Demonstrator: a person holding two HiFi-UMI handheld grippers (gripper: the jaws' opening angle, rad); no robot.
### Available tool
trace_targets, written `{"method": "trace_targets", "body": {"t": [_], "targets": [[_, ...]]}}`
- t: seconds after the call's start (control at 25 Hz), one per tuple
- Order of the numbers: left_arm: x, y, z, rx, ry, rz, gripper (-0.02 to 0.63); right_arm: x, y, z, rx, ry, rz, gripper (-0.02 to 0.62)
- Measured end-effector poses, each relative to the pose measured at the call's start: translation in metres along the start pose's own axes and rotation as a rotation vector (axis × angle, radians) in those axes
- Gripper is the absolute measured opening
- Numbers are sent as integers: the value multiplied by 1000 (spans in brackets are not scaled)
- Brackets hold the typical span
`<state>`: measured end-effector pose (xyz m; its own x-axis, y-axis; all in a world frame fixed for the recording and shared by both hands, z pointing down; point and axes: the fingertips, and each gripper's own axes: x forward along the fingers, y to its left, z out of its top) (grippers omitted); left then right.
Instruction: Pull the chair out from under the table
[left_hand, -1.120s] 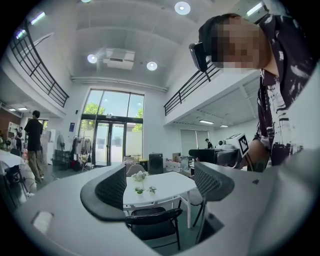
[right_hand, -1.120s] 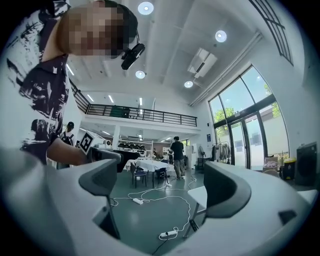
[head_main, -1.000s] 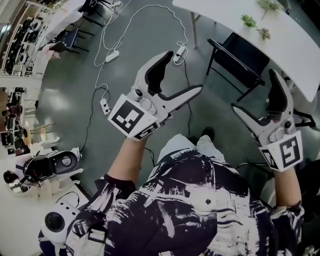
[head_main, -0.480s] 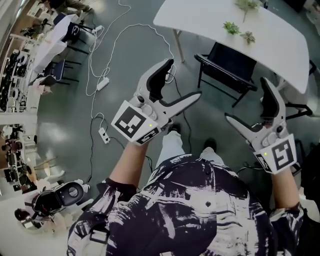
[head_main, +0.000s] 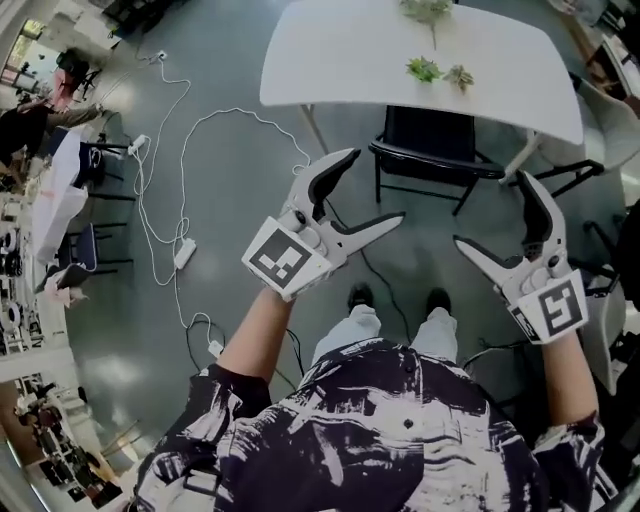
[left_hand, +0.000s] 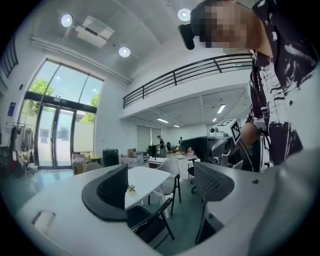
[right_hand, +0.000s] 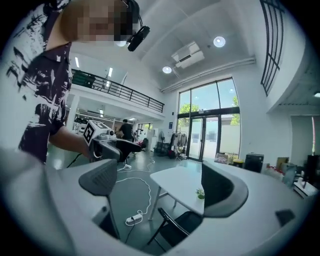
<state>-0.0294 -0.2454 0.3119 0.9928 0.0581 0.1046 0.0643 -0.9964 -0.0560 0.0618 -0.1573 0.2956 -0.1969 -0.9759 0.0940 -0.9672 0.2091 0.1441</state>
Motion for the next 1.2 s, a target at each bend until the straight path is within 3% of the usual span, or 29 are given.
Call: {"method": "trace_targets", "body": {"t": [0.28,0.48,0.92,1.2], "targets": [[30,6,-41,91,68,-121,403,0,-11,-69,-10,167,-56,500],[70,13,-87,170,168,-169,403,2,-54,-139,-75,320,-40,500],[169,57,-238,398,485,-289,403,45,-137,-324,-436,694,113,500],[200,78,-327,496,651,-317,402,71,-146,-419,-619,859,248,499]]}}
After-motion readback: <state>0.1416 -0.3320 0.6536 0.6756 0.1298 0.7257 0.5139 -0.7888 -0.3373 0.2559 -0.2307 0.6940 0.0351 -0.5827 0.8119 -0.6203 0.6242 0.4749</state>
